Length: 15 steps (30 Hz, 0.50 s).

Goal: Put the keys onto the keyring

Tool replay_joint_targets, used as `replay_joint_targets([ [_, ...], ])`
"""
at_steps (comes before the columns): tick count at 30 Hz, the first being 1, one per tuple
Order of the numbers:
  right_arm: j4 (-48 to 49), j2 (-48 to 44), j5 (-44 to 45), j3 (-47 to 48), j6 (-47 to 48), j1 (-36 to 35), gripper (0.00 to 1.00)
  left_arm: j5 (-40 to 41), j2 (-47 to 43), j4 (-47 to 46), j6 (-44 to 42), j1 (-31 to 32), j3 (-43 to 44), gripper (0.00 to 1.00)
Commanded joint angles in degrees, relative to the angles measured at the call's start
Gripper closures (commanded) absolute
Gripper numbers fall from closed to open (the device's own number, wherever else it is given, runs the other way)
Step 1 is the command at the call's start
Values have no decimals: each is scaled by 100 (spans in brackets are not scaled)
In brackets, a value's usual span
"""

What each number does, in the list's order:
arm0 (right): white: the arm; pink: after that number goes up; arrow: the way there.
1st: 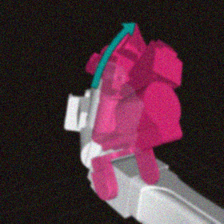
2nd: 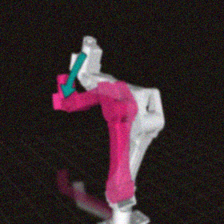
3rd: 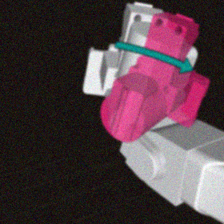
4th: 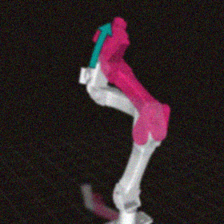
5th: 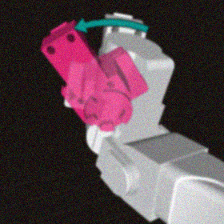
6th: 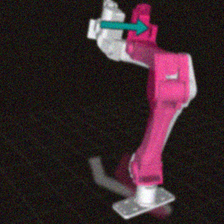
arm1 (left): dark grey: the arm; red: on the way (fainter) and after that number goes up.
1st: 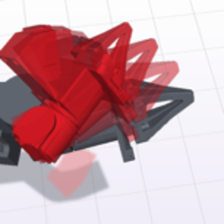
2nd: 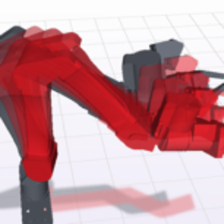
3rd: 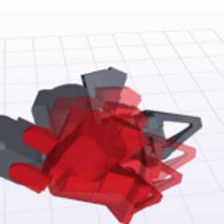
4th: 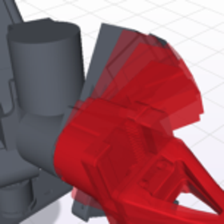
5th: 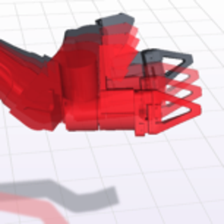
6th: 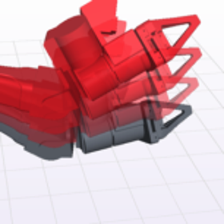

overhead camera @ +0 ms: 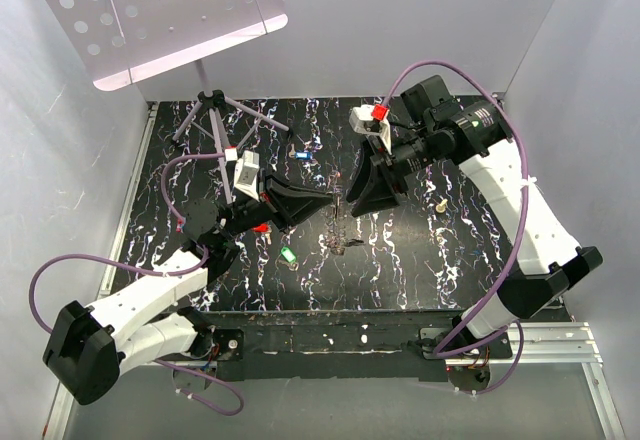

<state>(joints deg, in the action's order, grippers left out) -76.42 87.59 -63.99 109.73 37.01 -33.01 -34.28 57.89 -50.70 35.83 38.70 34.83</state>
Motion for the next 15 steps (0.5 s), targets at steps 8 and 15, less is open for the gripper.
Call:
replay_joint_targets([
  [8, 839, -49, 229, 198, -1135, -12, 53, 150, -76, -81, -15, 41, 191, 100],
  [15, 901, 21, 211, 224, -1232, -65, 63, 185, -111, 51, -68, 50, 208, 100],
])
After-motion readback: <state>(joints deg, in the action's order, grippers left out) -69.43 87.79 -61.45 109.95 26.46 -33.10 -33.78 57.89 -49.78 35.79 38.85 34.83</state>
